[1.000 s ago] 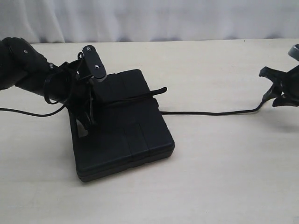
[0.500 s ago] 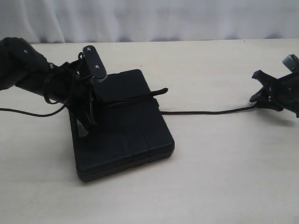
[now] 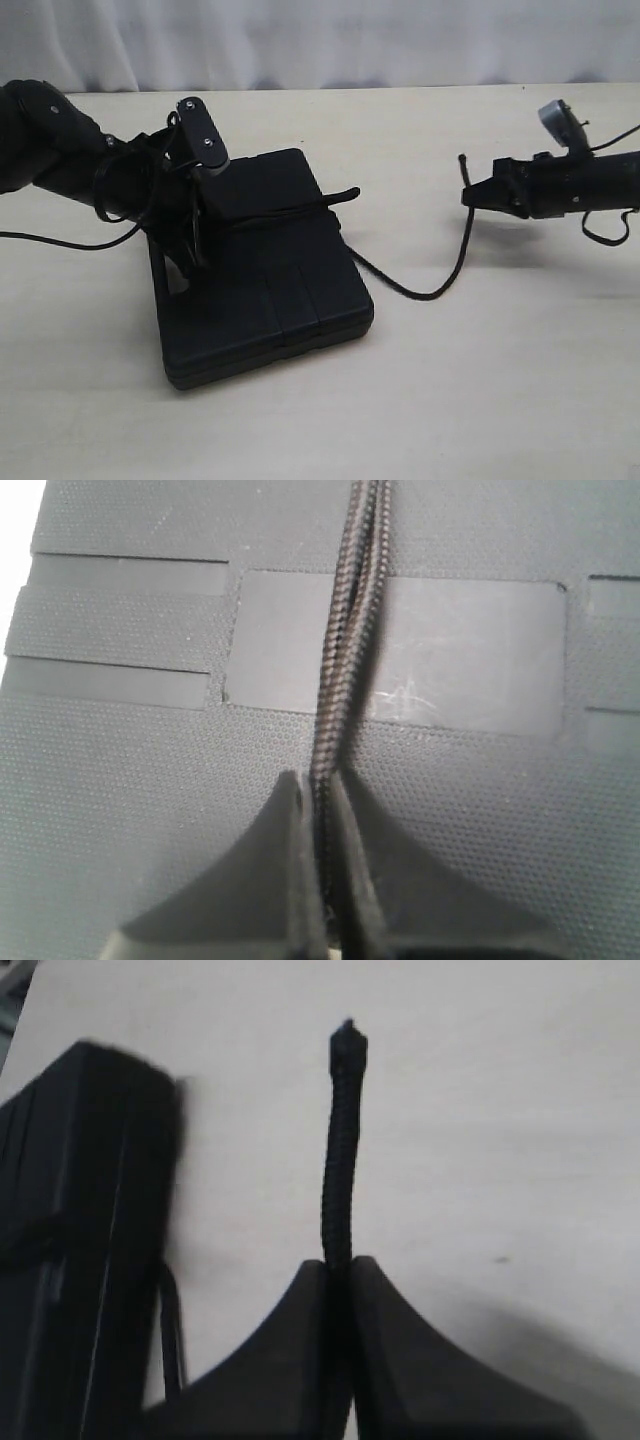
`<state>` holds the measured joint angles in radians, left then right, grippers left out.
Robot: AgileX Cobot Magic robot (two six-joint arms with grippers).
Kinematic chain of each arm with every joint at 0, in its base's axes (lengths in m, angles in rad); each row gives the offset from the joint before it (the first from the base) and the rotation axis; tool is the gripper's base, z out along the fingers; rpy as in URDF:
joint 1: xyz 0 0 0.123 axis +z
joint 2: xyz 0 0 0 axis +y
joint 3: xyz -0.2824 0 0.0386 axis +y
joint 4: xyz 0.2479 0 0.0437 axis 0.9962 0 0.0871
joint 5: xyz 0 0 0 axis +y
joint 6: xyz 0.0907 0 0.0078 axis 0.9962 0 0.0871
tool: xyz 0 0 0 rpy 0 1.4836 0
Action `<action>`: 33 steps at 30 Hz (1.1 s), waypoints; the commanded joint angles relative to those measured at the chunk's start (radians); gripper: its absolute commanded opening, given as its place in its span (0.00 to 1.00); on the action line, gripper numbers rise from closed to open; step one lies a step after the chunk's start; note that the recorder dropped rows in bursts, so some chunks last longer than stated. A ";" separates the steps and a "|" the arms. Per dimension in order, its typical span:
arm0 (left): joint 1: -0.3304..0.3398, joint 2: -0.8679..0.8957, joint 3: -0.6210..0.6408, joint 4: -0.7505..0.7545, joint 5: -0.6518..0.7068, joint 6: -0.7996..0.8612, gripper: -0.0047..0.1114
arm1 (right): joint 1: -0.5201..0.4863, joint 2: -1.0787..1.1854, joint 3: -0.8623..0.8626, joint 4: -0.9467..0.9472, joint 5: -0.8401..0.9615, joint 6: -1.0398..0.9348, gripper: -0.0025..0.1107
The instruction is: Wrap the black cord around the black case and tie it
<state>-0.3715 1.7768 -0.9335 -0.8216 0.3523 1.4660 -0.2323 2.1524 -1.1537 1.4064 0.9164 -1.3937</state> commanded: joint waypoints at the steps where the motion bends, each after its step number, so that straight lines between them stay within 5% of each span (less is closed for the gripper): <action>1: -0.002 0.001 0.000 -0.040 0.003 -0.002 0.04 | 0.084 -0.009 0.002 -0.067 0.034 -0.127 0.06; 7: -0.002 0.001 0.000 -0.104 -0.022 -0.002 0.04 | 0.235 -0.010 0.002 -0.034 0.216 -0.328 0.06; 11: -0.002 0.001 0.000 -0.114 -0.022 -0.002 0.04 | 0.270 -0.010 0.023 -0.143 0.129 -0.328 0.06; 14: -0.002 0.001 0.000 -0.114 0.011 0.007 0.04 | 0.270 -0.004 0.042 -0.062 0.007 -0.336 0.06; 17: -0.002 0.001 0.000 -0.114 0.040 0.066 0.04 | 0.270 -0.004 0.027 0.003 0.104 -0.368 0.06; 33: -0.002 0.001 0.000 -0.117 -0.068 0.082 0.04 | 0.270 -0.004 0.015 -0.138 0.177 -0.348 0.06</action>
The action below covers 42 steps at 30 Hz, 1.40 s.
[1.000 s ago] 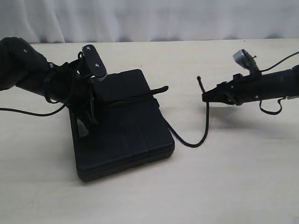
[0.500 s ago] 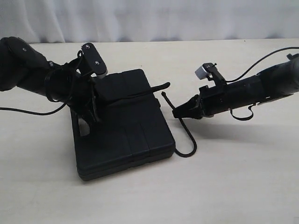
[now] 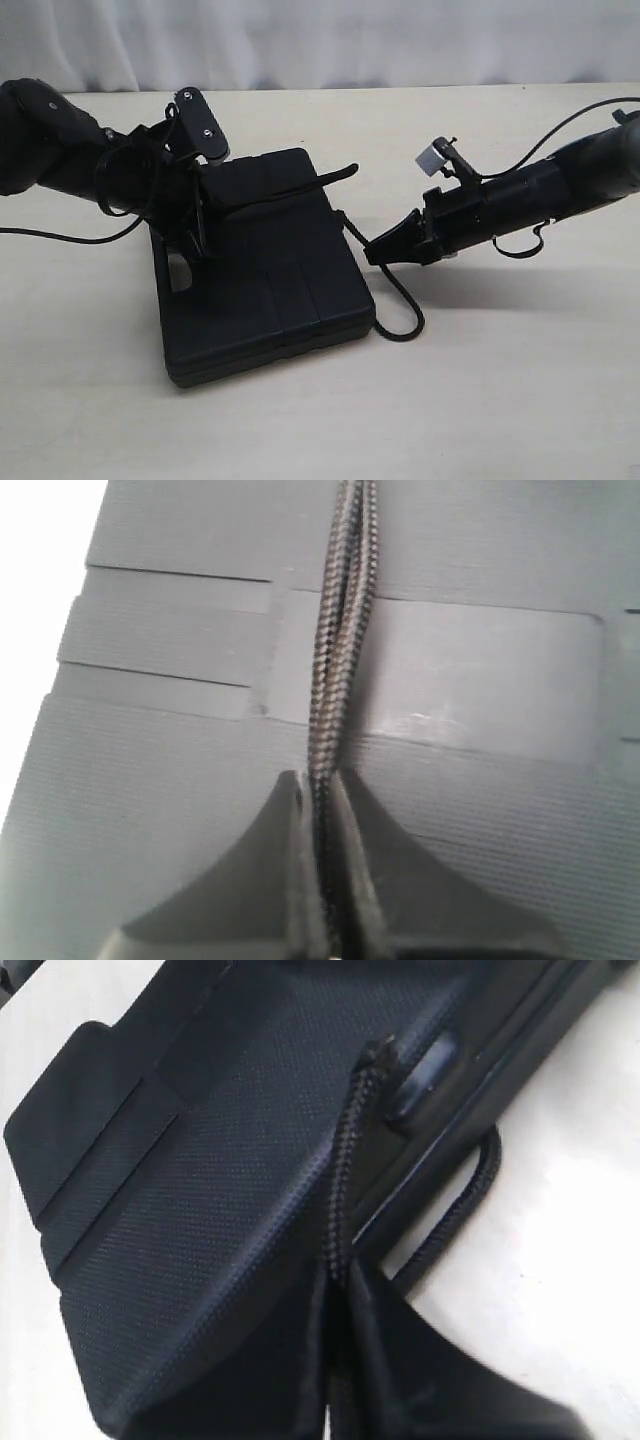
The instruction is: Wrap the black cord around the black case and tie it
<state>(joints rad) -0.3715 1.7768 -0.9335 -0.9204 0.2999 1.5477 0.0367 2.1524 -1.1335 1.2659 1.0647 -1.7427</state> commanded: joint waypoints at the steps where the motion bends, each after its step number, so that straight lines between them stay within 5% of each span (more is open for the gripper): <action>1: -0.002 0.001 0.000 -0.016 -0.009 0.000 0.04 | 0.001 -0.004 -0.005 0.015 0.028 0.001 0.06; 14: -0.002 0.001 0.000 -0.016 0.080 0.121 0.04 | 0.001 -0.004 -0.005 0.134 0.052 -0.050 0.06; 25: -0.002 0.001 0.000 -0.016 0.082 0.138 0.04 | 0.001 -0.004 -0.005 0.134 -0.123 0.012 0.06; 42: -0.002 0.001 0.000 -0.009 0.136 0.531 0.04 | 0.001 -0.004 -0.005 0.262 0.003 -0.032 0.06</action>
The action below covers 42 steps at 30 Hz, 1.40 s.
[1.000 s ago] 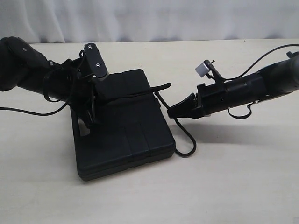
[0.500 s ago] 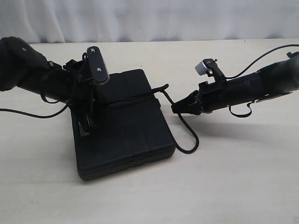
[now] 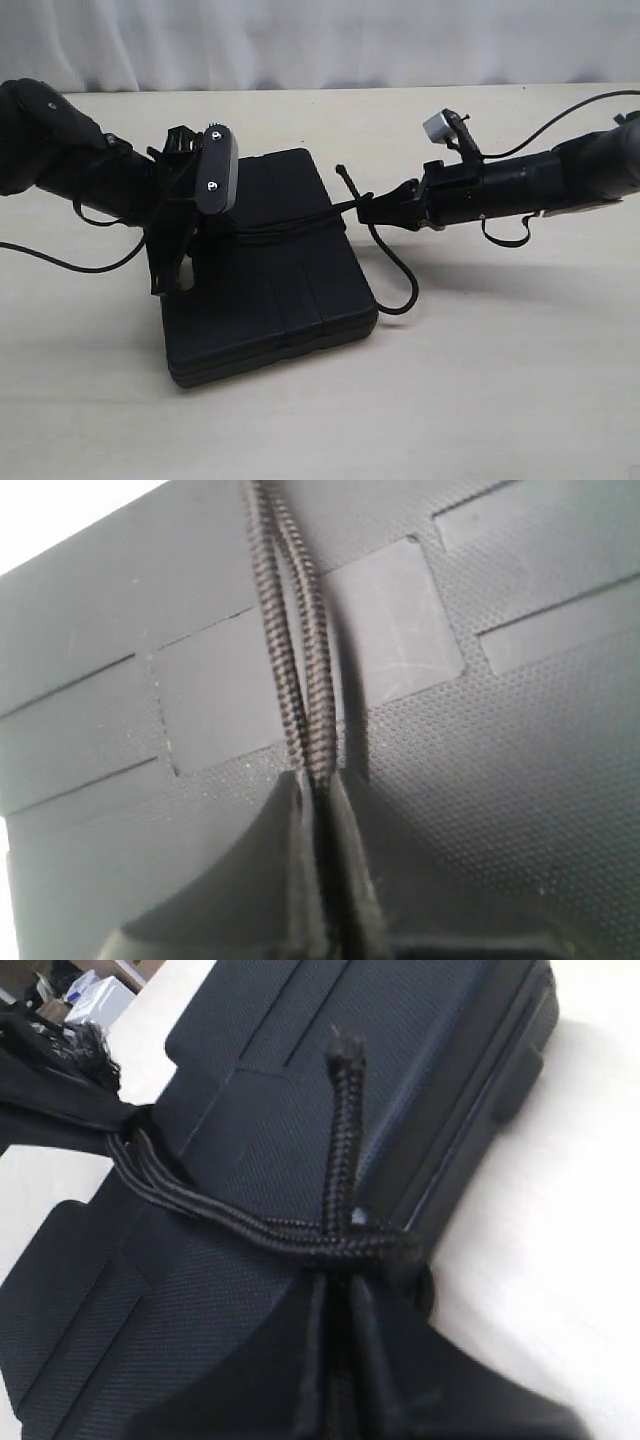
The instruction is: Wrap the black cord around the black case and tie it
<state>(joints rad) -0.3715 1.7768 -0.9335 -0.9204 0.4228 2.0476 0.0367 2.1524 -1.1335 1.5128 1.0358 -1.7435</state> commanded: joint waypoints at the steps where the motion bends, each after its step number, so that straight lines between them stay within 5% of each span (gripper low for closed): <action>1: -0.002 0.001 0.000 -0.013 0.013 0.031 0.04 | 0.001 -0.004 -0.005 0.016 0.040 -0.031 0.06; 4: -0.002 0.001 0.000 -0.043 0.019 0.031 0.12 | 0.001 -0.004 -0.005 0.022 0.050 -0.044 0.06; 9: -0.002 0.001 0.000 -0.035 0.077 0.031 0.50 | 0.001 -0.004 -0.005 0.022 0.050 -0.049 0.06; 12: -0.002 -0.006 0.000 -0.035 0.074 0.031 0.60 | 0.001 -0.004 -0.005 0.022 0.050 -0.049 0.06; 20: -0.002 -0.135 0.000 -0.143 0.032 0.031 0.60 | 0.001 -0.004 -0.005 0.019 0.050 -0.053 0.06; 28: -0.002 -0.139 0.000 -0.817 -0.005 0.065 0.60 | 0.001 -0.004 -0.005 0.051 0.118 -0.155 0.06; 36: -0.002 0.034 -0.094 -0.824 0.223 -0.159 0.41 | 0.001 -0.004 -0.005 0.075 0.185 -0.228 0.06; 42: -0.002 0.158 -0.185 -0.824 0.288 -0.214 0.41 | 0.012 -0.004 -0.005 0.069 0.185 -0.234 0.06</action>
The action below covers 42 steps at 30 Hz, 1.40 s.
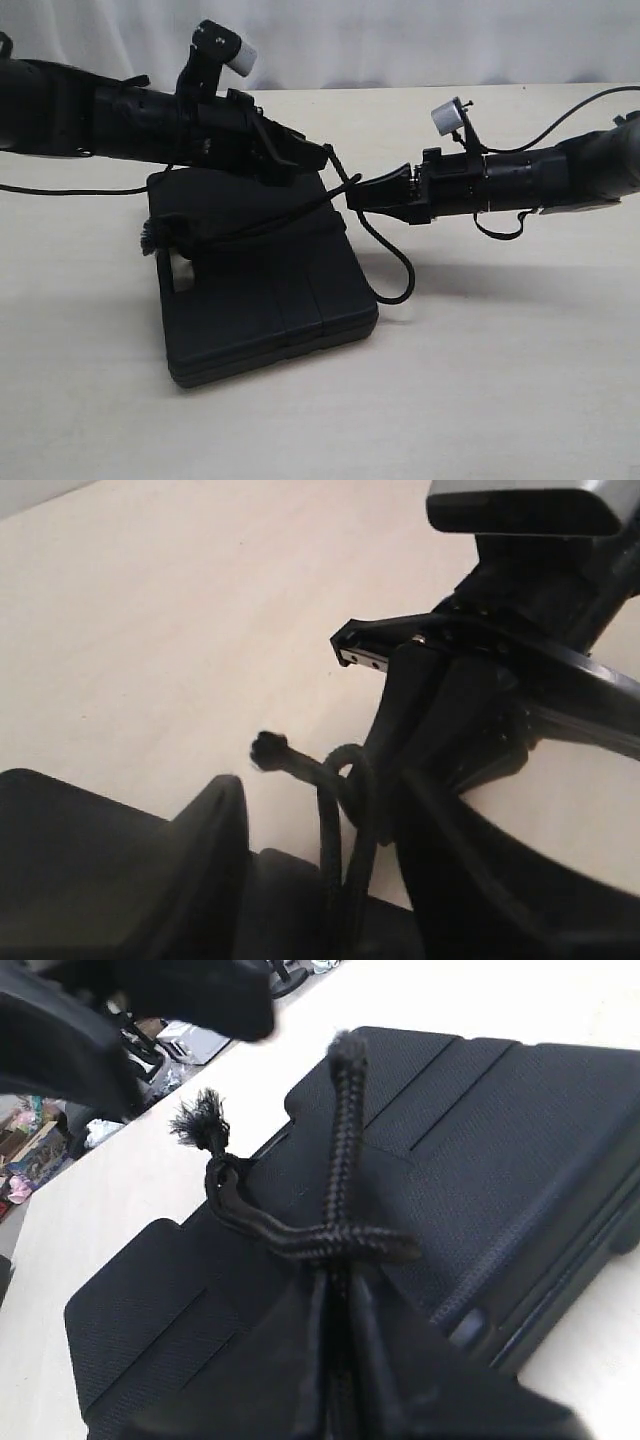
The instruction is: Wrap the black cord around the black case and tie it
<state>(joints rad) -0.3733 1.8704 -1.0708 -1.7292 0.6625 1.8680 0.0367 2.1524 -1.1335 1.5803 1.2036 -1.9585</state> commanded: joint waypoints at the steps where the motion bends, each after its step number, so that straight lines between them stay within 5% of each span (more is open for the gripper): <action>1: 0.000 0.079 -0.060 -0.015 0.050 -0.036 0.41 | 0.024 -0.004 -0.005 0.001 0.017 -0.023 0.06; 12: 0.000 0.127 -0.094 -0.015 0.011 -0.036 0.40 | 0.069 -0.004 -0.005 0.008 -0.006 -0.066 0.06; 20: 0.000 0.127 -0.094 -0.015 0.000 -0.007 0.04 | 0.069 -0.004 -0.005 0.024 -0.006 -0.085 0.06; 24: 0.000 0.127 -0.094 -0.015 0.000 0.018 0.04 | 0.069 -0.004 -0.005 0.026 -0.006 -0.126 0.09; 30: 0.000 0.127 -0.096 -0.015 0.030 0.030 0.04 | 0.069 -0.030 -0.005 0.023 -0.029 -0.125 0.38; 38: 0.000 0.123 -0.110 -0.015 -0.031 0.007 0.17 | 0.069 -0.045 -0.005 -0.021 -0.110 -0.104 0.39; 42: 0.000 0.123 -0.110 -0.015 -0.104 0.009 0.13 | 0.069 -0.049 -0.005 -0.027 -0.110 -0.104 0.39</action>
<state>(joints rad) -0.3733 1.9964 -1.1718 -1.7330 0.5952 1.8854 0.1057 2.1157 -1.1335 1.5646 1.0974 -2.0620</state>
